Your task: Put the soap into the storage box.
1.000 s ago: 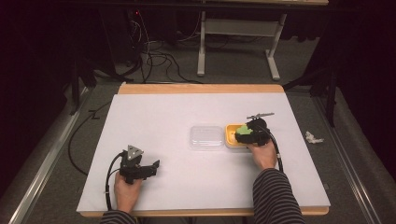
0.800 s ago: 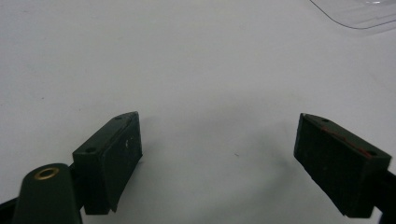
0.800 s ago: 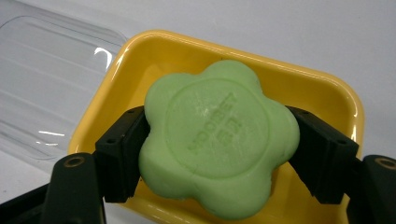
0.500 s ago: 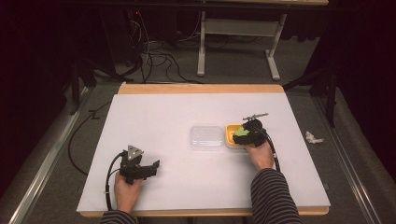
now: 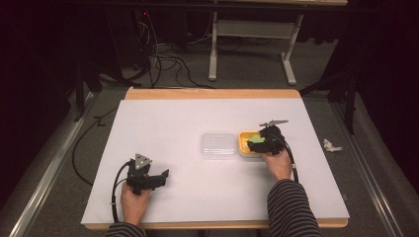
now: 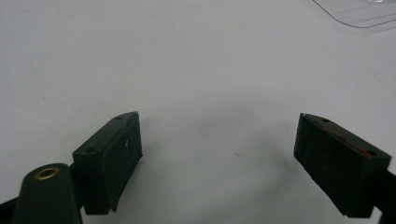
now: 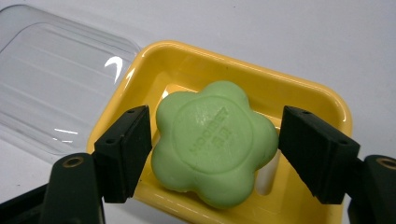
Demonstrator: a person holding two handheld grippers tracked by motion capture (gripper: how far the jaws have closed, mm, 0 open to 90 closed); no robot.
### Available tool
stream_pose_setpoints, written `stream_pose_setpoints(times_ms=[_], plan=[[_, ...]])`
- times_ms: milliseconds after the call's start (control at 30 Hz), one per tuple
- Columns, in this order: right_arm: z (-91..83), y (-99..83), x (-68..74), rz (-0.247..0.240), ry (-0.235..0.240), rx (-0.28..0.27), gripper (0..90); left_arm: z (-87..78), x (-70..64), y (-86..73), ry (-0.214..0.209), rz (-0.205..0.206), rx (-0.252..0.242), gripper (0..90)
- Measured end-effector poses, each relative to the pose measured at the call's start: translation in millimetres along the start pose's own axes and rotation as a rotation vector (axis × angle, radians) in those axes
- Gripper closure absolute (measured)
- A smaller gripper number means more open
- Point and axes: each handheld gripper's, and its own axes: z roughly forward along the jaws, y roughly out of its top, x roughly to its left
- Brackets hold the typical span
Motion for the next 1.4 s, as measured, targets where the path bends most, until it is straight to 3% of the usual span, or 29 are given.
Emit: stream_pose_setpoints(times_ms=[400, 1400], plan=[[-16.4, -2.2, 3.4, -0.015, -0.012, -0.075, 30.0, -0.3, 0.1, 0.2, -0.004, -0.001, -0.003, 15.8], [-56.0, -24.2, -17.7, 0.036, -0.007, -0.168, 32.6, -0.7, -0.9, -0.6, -0.007, 0.007, -0.006, 15.9]])
